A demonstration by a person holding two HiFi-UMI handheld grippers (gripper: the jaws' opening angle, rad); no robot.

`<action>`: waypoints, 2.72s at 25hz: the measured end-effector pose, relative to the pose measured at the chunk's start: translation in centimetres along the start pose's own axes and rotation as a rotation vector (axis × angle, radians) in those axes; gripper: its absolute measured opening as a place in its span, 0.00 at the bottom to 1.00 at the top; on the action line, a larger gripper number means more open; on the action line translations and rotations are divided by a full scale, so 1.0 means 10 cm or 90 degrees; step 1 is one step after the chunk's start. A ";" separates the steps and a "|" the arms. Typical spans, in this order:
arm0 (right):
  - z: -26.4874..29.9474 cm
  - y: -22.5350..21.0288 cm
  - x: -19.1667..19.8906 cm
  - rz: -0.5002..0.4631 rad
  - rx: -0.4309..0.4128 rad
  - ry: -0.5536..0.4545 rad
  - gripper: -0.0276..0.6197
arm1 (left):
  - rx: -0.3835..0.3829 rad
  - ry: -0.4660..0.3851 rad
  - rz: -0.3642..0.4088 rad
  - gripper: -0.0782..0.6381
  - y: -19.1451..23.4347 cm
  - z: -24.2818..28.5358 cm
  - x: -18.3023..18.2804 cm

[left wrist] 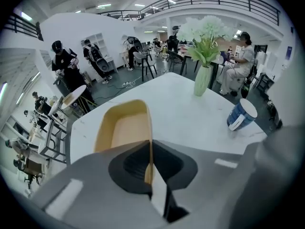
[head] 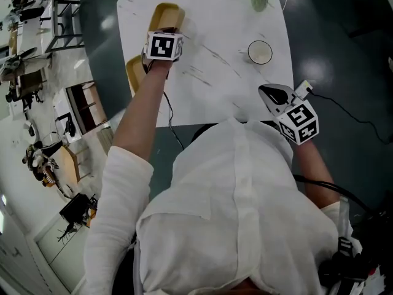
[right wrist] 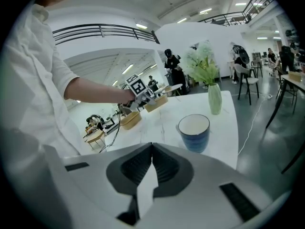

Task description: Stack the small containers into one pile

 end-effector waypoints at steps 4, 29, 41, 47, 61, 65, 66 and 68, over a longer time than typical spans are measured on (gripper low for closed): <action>0.08 0.07 -0.10 -0.002 -0.028 -0.006 0.05 | -0.016 -0.007 -0.028 0.13 0.07 -0.29 0.07; 0.75 0.51 -0.30 -0.065 -0.161 0.011 0.05 | -0.133 0.031 -0.238 0.13 0.56 -1.35 1.35; 0.74 0.49 -0.24 -0.067 -0.176 0.025 0.05 | -0.177 0.043 -0.310 0.13 0.57 -1.24 1.49; 0.72 0.43 -0.23 -0.059 -0.175 0.020 0.05 | -0.184 0.041 -0.331 0.13 0.53 -1.21 1.46; 0.60 0.26 -0.24 -0.057 -0.168 0.020 0.05 | -0.200 0.067 -0.368 0.13 0.54 -1.04 1.53; 0.57 0.23 -0.24 -0.056 -0.166 0.023 0.05 | -0.199 0.072 -0.378 0.13 0.53 -0.99 1.55; 0.57 0.22 -0.24 -0.056 -0.165 0.024 0.05 | -0.199 0.073 -0.379 0.13 0.53 -0.98 1.56; 0.56 0.20 -0.23 -0.055 -0.163 0.025 0.05 | -0.199 0.073 -0.380 0.13 0.54 -0.96 1.56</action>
Point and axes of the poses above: the fingertips, and each gripper's own axes: z forward along the fingers, y to its left, x out of its underside, the point moved 7 cm from there along -z, backward along the fingers, and after that the axes turned 10 degrees about -y, right-handed, at the moved point
